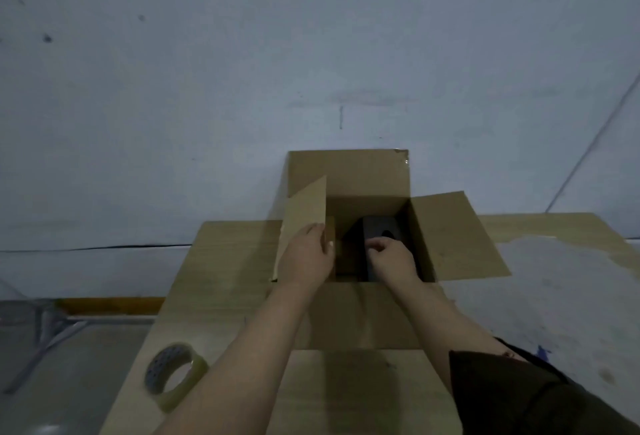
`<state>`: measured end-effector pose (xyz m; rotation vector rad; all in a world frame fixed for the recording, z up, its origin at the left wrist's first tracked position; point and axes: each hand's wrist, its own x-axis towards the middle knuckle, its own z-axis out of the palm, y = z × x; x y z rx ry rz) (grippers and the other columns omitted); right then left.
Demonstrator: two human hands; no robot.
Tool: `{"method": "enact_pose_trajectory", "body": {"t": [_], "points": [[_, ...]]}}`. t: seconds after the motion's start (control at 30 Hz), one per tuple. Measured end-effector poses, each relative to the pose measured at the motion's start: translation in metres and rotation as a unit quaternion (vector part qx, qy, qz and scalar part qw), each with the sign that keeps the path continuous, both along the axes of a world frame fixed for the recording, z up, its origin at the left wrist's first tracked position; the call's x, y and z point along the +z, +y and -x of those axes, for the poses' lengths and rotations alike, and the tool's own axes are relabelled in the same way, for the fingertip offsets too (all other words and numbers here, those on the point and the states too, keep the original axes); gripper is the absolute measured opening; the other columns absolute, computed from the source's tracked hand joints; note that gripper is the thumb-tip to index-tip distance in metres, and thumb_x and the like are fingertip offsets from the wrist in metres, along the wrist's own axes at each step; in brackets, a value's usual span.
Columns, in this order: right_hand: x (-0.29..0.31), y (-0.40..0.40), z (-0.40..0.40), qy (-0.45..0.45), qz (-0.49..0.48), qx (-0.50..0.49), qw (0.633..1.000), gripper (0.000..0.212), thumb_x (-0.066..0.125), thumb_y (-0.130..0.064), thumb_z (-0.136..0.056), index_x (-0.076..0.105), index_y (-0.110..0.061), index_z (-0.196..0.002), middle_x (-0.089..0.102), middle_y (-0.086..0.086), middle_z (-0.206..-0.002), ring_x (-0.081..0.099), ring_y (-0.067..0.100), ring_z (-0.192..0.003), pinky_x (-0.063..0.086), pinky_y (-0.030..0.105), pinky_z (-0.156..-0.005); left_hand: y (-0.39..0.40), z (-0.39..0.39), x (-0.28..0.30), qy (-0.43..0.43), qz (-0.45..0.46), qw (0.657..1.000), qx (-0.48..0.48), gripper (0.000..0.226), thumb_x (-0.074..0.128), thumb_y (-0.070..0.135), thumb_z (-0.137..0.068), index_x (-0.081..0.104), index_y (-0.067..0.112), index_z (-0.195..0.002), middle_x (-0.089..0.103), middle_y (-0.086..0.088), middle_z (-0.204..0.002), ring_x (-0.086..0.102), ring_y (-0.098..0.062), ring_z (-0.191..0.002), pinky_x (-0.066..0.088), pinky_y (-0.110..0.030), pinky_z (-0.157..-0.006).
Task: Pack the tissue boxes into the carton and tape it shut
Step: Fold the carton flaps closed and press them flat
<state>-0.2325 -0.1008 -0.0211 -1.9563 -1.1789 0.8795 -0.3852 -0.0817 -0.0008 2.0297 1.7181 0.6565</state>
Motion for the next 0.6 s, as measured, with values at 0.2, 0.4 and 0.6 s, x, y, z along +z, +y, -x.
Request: {"method": "enact_pose_trajectory", "body": {"t": [0.2, 0.4, 0.6], "points": [[-0.003, -0.037, -0.038, -0.002, -0.031, -0.096, 0.995, 0.033, 0.048, -0.012, -0.097, 0.059, -0.014, -0.128, 0.062, 0.009, -0.125, 0.061, 0.023, -0.096, 0.044, 0.024, -0.064, -0.014, -0.019, -0.046, 0.044, 0.032, 0.996, -0.064, 0.054, 0.048, 0.020, -0.097, 0.034, 0.007, -0.147, 0.019, -0.007, -0.161, 0.017, -0.019, -0.149, 0.019, -0.027, -0.117], [0.000, -0.059, -0.071, -0.044, 0.124, -0.200, 0.971, 0.033, 0.048, -0.026, -0.096, 0.061, -0.006, -0.119, 0.051, 0.021, -0.131, 0.049, 0.035, -0.116, 0.044, 0.035, -0.086, -0.014, -0.026, -0.062, 0.069, 0.034, 0.995, -0.058, 0.060, 0.044, 0.024, -0.099, 0.024, 0.004, -0.151, 0.014, -0.009, -0.162, 0.009, -0.023, -0.150, 0.013, -0.035, -0.122], [0.009, -0.076, -0.071, -0.020, -0.005, -0.198, 0.980, 0.018, 0.048, -0.013, -0.095, 0.060, -0.004, -0.105, 0.041, 0.014, -0.129, 0.050, 0.027, -0.080, 0.039, 0.030, -0.074, -0.022, -0.020, -0.053, 0.088, 0.074, 0.988, -0.106, 0.080, 0.043, 0.055, -0.094, 0.014, 0.012, -0.154, 0.003, 0.002, -0.164, -0.001, -0.017, -0.151, 0.003, -0.040, -0.122]]}}
